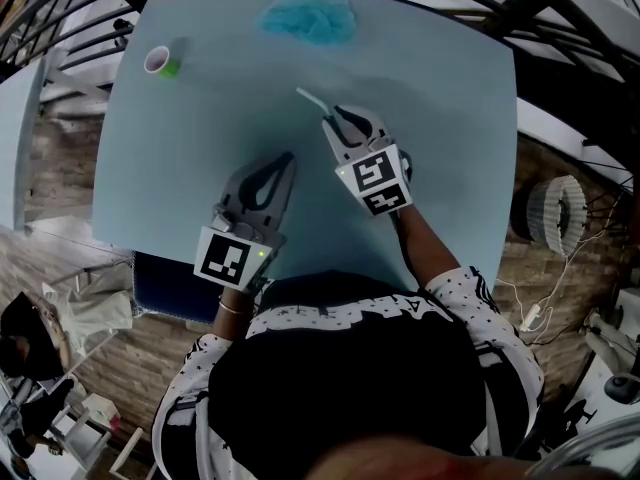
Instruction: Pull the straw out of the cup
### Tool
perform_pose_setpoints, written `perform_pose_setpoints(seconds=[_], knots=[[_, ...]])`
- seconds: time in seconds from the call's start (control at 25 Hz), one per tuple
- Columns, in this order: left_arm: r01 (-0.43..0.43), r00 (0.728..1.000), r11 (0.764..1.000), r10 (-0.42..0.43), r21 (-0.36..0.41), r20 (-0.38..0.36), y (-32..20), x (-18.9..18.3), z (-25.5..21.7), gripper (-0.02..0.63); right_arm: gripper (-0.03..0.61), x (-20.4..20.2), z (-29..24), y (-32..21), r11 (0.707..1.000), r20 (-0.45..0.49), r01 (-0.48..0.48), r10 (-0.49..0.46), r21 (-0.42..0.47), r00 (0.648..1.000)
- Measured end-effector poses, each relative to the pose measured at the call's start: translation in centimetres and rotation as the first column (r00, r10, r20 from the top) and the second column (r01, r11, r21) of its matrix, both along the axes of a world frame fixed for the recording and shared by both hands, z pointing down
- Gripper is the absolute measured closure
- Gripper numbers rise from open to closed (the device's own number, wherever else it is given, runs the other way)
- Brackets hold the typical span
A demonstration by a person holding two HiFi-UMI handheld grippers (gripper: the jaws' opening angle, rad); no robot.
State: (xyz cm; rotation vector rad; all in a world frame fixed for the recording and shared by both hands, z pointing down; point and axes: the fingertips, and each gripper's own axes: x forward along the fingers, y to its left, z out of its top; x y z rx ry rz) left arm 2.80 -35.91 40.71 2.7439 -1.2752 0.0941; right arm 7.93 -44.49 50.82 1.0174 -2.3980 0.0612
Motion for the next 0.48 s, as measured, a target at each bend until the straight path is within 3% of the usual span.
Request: perform_pose_setpoints(seconds=[0.28, 0.48], knots=[[-0.002, 1.0, 1.0, 0.002, 0.002, -0.001, 0.02, 0.21, -0.26, 0.598, 0.489, 0.1, 0.54, 0.09, 1.0, -0.007, -0.004, 0.004, -0.023, 1.0], [0.002, 1.0, 1.0, -0.002, -0.006, -0.005, -0.13, -0.13, 0.08, 0.598, 0.534, -0.19, 0.96, 0.24, 0.999, 0.015, 0.011, -0.01, -0.05, 1.0]])
